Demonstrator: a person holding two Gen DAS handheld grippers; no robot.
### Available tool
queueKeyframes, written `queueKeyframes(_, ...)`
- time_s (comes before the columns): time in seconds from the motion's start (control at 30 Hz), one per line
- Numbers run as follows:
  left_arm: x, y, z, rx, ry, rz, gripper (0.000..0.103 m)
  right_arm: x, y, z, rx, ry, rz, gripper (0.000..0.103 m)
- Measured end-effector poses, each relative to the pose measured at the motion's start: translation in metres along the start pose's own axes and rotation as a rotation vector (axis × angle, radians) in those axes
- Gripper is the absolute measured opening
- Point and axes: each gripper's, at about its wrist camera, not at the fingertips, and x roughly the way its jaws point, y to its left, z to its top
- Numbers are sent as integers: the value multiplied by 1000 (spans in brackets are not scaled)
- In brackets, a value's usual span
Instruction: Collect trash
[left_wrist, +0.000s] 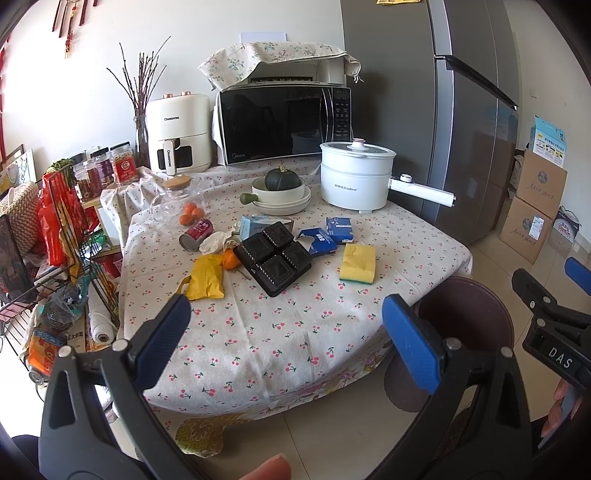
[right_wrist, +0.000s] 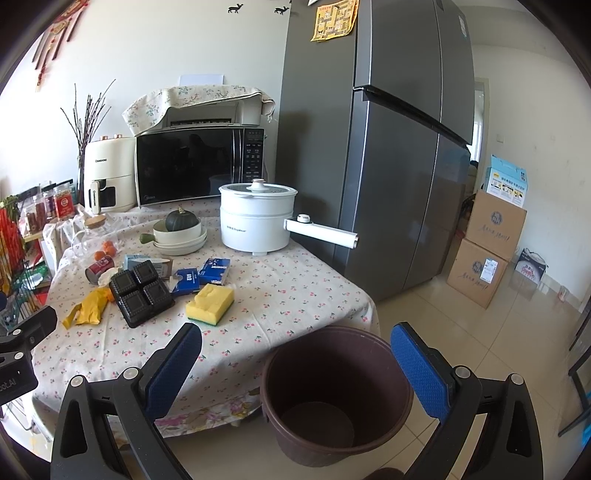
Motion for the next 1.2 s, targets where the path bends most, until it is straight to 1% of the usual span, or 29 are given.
queueKeyframes(0.43,1,-1,0,0,3,0,103,3,2,-1,10,16,10,103)
queueKeyframes(1.2,1,-1,-1,-1,4,-2,103,3,2,-1,10,14,10,103)
